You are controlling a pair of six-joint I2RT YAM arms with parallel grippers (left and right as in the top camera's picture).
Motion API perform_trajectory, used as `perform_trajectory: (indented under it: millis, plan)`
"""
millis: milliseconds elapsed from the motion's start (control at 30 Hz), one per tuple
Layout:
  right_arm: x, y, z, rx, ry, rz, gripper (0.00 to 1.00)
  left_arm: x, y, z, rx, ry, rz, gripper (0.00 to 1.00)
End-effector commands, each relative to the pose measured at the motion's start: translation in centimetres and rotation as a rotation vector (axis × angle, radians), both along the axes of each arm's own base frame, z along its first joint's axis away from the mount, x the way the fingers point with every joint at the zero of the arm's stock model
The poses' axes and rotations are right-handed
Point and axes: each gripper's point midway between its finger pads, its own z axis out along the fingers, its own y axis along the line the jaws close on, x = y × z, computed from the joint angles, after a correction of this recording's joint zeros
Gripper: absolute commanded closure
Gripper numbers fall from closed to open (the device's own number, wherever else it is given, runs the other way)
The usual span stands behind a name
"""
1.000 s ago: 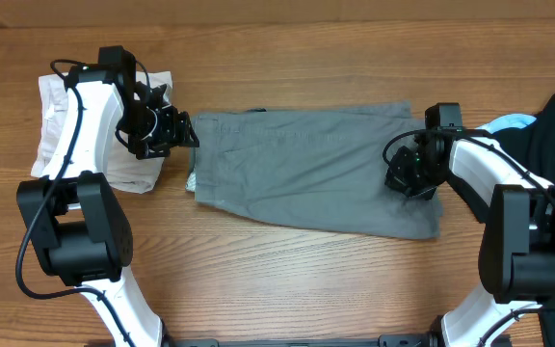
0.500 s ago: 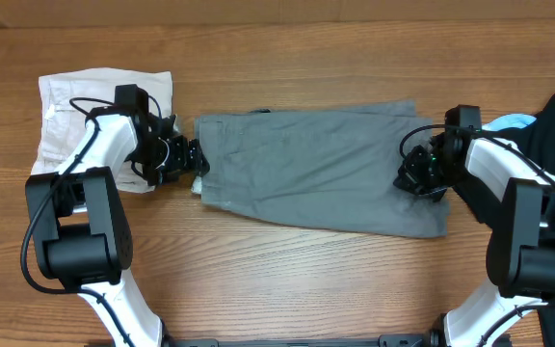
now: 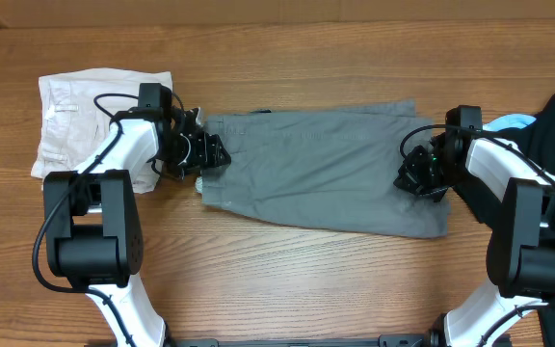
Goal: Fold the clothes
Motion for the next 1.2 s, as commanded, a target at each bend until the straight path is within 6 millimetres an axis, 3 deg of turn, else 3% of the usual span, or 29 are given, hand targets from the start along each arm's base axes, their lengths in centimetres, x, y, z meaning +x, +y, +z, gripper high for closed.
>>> perform_trajectory:
  millis: [0,100,233,333,433,500,600,700,767,867,900,1033,1167]
  plan:
    - [-3.7,-4.4,-5.1,-0.223,0.173,-0.032,0.94,-1.6,0.0,-2.9,0.022,0.094,0.031,0.34]
    - [-3.7,-4.4,-5.1,-0.223,0.173,-0.032,0.94,-2.0,0.0,-3.6,0.02,0.119,0.03,0.4]
    - [-3.7,-4.4,-5.1,-0.223,0.173,-0.032,0.94,-2.2,-0.6,-4.5,-0.015,0.138,0.024,0.55]
    - [-3.8,-4.4,-5.1,-0.222,0.173,-0.032,0.95,-2.0,-0.9,-4.6,-0.033,0.129,0.014,0.72]
    - [-3.6,-4.3,-4.7,-0.216,0.172,-0.032,0.96,-2.1,-1.4,-4.2,-0.062,0.114,-0.029,0.96]
    - [-3.3,-4.5,-3.6,-0.221,0.167,-0.035,0.96,-2.7,-0.6,-4.0,-0.036,0.147,-0.033,0.96]
    - [-2.0,-5.0,-0.4,-0.246,0.102,-0.041,0.96,-3.3,1.7,-3.0,0.041,0.193,-0.011,0.96]
    - [-0.8,-5.2,3.8,-0.258,0.009,-0.049,0.96,-2.9,4.2,-0.6,0.113,0.181,0.0,0.96]
    - [-0.2,-5.3,6.9,-0.267,-0.055,-0.057,0.96,-2.1,6.2,2.0,0.182,0.153,0.016,0.96]
    - [0.0,-5.3,10.9,-0.279,-0.141,-0.068,0.96,-0.5,8.3,6.7,0.262,0.079,0.038,0.96]
    - [-0.1,-5.3,12.7,-0.285,-0.185,-0.074,0.96,0.6,8.9,10.0,0.295,0.015,0.035,0.96]
    - [-0.4,-5.3,15.3,-0.296,-0.262,-0.078,0.95,1.7,7.9,16.1,0.306,-0.086,0.016,0.96]
    - [-0.6,-5.3,16.4,-0.302,-0.296,-0.077,0.95,1.0,4.2,19.3,0.289,-0.107,-0.058,0.96]
